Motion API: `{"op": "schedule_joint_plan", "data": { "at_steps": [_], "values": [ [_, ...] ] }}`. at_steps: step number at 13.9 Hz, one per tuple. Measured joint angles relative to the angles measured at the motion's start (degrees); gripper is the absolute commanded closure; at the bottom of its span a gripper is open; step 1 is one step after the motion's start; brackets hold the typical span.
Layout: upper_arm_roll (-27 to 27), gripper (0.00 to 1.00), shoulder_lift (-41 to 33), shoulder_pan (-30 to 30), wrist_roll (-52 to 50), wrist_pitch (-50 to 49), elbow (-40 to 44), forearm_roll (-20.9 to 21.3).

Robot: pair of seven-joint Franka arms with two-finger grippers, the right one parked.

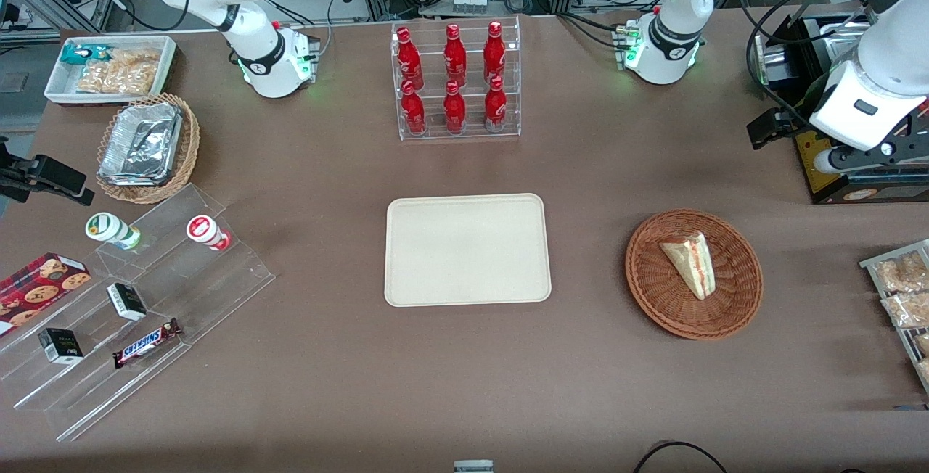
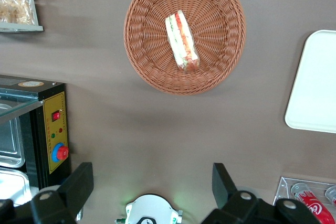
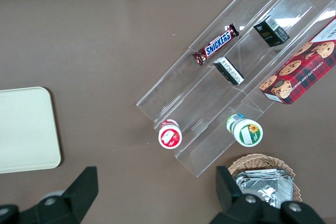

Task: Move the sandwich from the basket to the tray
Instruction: 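Move the left gripper down over the sandwich in the wicker basket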

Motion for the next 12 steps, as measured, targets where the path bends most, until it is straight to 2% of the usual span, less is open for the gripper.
{"op": "schedule_joint_plan", "data": {
  "at_steps": [7, 12],
  "values": [
    [0.0, 0.0, 0.6, 0.0, 0.0, 1.6, -2.9, 0.1],
    [1.2, 0.0, 5.0, 0.2, -0.4, 16.5, -14.5, 0.1]
  ]
}}
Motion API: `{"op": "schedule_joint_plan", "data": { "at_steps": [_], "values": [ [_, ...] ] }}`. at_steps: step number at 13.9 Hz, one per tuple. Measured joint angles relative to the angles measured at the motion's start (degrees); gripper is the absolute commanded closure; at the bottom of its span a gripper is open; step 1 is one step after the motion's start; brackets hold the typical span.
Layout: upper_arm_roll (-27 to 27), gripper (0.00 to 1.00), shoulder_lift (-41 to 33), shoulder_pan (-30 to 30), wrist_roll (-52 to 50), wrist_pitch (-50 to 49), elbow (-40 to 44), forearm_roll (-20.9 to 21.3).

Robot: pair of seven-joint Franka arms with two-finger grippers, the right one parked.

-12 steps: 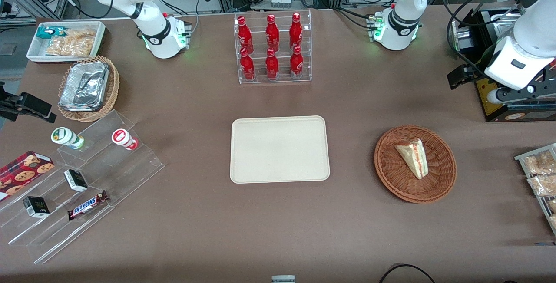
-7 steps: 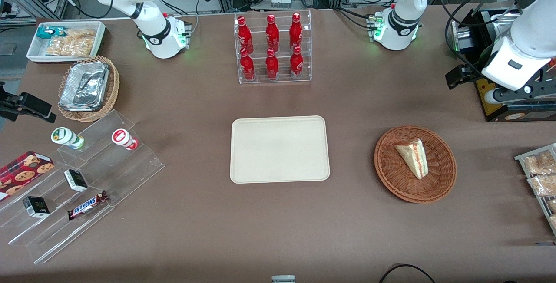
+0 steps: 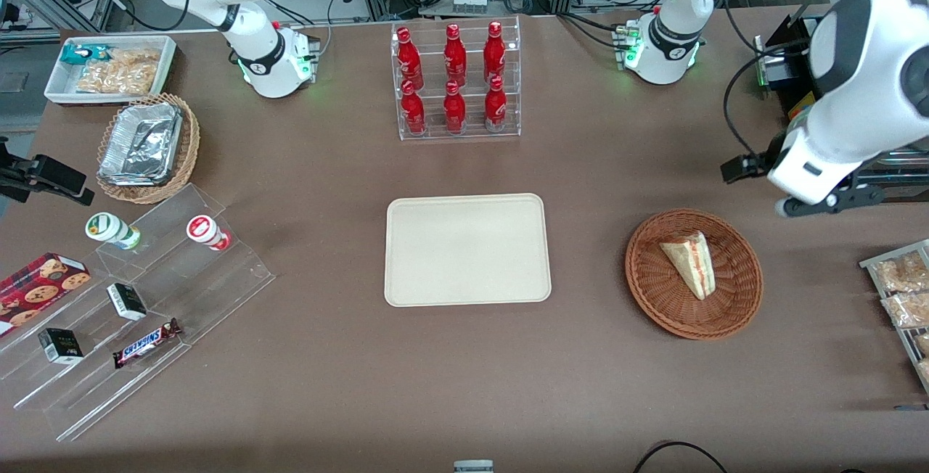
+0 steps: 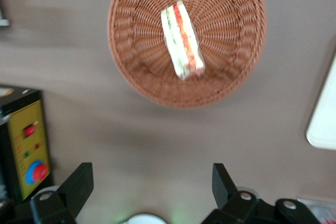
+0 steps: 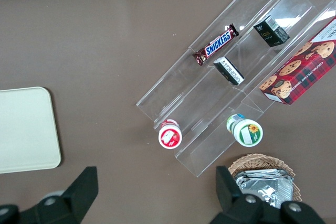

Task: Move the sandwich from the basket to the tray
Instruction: 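Move the left gripper down over the sandwich in the wicker basket, then close the left gripper on the wrapped sandwich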

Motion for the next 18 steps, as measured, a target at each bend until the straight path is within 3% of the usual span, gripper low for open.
{"op": "schedule_joint_plan", "data": {
  "at_steps": [5, 17, 18],
  "values": [
    [0.3, 0.0, 7.0, -0.1, -7.1, 15.7, -7.8, 0.0],
    [0.3, 0.0, 18.9, -0.2, -19.6, 28.3, -8.8, 0.0],
    [0.3, 0.08, 19.4, -0.2, -20.0, 28.7, -8.8, 0.0]
  ]
}}
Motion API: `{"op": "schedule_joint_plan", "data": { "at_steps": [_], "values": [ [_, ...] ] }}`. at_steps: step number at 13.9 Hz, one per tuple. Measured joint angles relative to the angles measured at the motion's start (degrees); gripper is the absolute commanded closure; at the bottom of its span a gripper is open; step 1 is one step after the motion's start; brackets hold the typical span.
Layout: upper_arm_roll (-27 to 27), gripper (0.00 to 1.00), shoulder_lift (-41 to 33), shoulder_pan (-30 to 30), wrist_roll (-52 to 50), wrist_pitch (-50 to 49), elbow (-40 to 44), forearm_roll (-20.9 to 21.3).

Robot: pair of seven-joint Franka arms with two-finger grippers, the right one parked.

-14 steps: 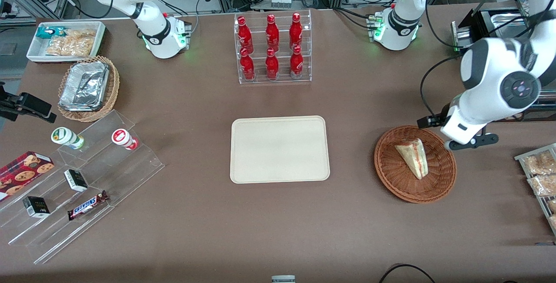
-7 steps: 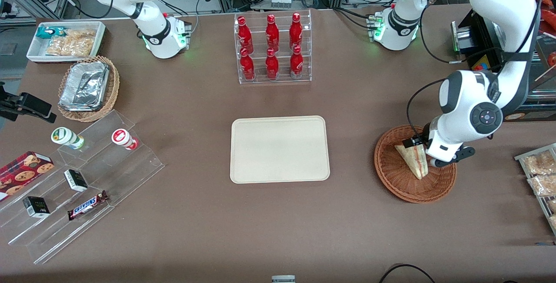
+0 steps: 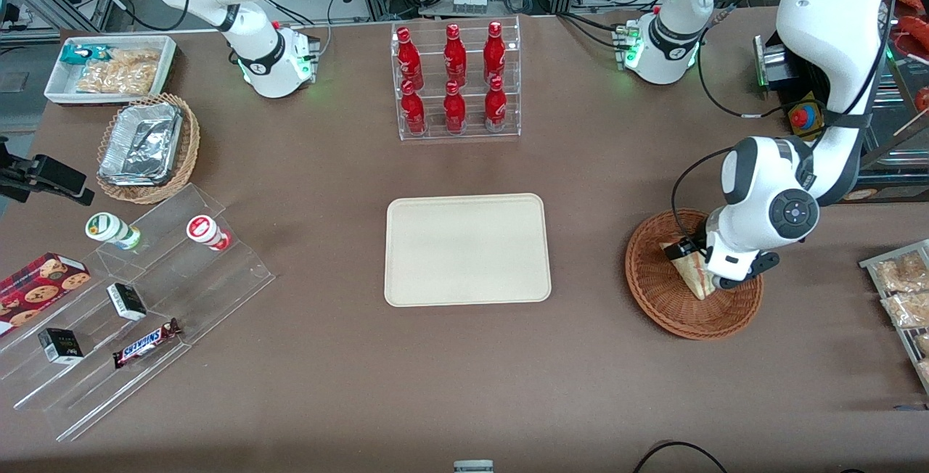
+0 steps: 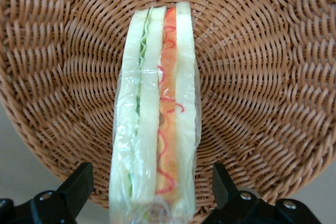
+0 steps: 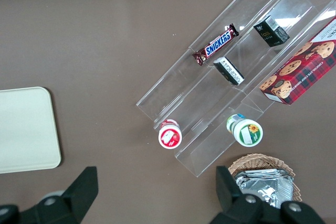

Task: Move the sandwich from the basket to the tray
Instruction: 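Close the left gripper on the wrapped sandwich, then lift the sandwich and carry it over the cream tray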

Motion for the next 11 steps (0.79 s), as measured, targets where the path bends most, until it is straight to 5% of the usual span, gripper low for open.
{"op": "schedule_joint_plan", "data": {
  "at_steps": [4, 6, 11],
  "values": [
    [0.0, 0.79, 0.2, 0.2, -1.6, 0.6, 0.1, 0.0],
    [0.0, 0.92, 0.2, 0.2, -2.1, 0.8, 0.2, 0.0],
    [0.0, 0.91, 0.1, 0.2, -2.2, 0.8, 1.5, 0.0]
  ]
}}
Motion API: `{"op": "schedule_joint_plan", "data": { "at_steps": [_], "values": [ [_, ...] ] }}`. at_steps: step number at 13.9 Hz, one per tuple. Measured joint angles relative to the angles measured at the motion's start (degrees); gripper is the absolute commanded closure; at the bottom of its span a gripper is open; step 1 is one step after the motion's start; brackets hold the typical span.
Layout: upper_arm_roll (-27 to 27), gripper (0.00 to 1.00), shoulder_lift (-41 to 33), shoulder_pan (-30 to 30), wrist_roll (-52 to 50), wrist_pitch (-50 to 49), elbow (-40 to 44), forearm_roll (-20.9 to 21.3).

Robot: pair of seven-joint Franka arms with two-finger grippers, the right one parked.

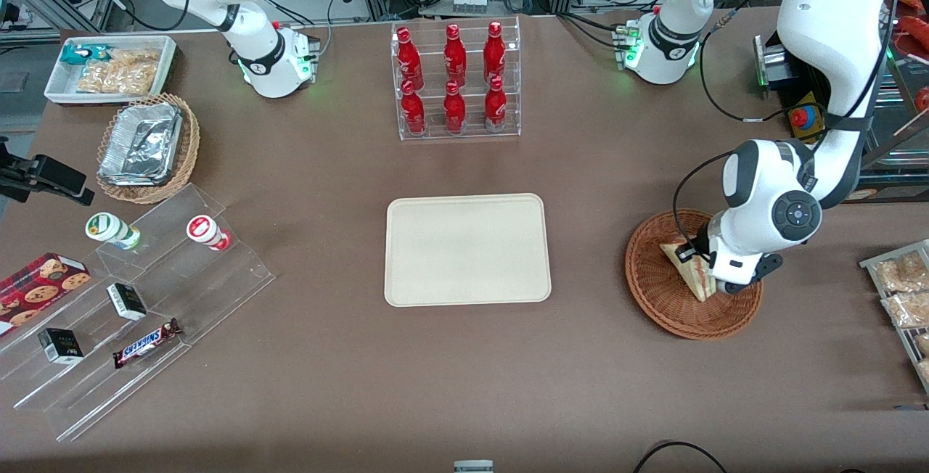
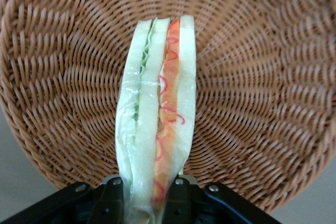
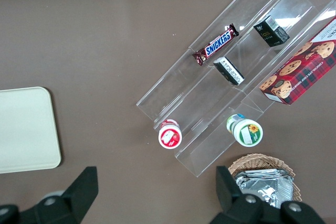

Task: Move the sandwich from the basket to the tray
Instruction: 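Lift the sandwich and carry it over the cream tray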

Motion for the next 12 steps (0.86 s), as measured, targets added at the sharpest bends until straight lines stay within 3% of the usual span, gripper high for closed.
{"op": "schedule_joint_plan", "data": {
  "at_steps": [6, 12],
  "values": [
    [-2.5, 0.91, -1.5, -5.5, 0.0, -11.4, 8.9, -0.1],
    [-4.9, 0.86, -1.4, -19.7, -1.3, -16.0, 12.4, -1.1]
  ]
}}
